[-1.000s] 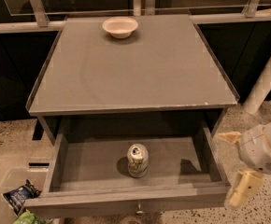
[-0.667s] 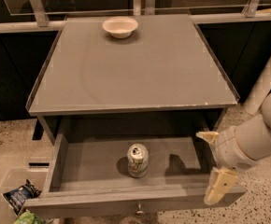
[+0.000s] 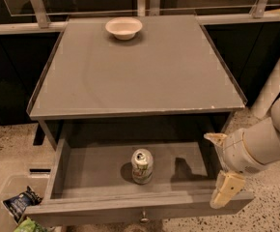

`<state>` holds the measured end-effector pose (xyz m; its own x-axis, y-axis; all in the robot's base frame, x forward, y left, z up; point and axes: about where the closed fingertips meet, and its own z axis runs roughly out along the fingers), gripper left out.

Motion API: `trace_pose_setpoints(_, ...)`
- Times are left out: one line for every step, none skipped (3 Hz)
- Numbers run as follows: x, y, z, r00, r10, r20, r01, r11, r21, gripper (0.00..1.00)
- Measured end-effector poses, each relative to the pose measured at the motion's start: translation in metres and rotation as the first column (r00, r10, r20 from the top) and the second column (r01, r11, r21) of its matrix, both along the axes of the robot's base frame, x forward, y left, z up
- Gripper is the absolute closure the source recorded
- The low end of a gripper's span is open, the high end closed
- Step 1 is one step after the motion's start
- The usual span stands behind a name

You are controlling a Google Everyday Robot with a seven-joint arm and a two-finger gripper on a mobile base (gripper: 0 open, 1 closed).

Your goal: Pick 7up can from top drawer and place on counter

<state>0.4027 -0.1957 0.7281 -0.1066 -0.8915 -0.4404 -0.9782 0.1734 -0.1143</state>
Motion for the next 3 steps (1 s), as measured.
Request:
trace_pose_setpoints(0.017, -0.001, -0.014, 0.9998, -0.02, 0.001, 0.02, 1.0, 0.008, 0.0)
trace_pose_setpoints(0.031, 0.026, -0.031, 0.9992, -0.024, 0.031, 0.024, 1.0, 0.003, 0.0)
trace_pose_setpoints(0.045, 0.062, -0.037, 0.9936, -0.051, 0.1, 0.049, 0.998, 0.026, 0.0)
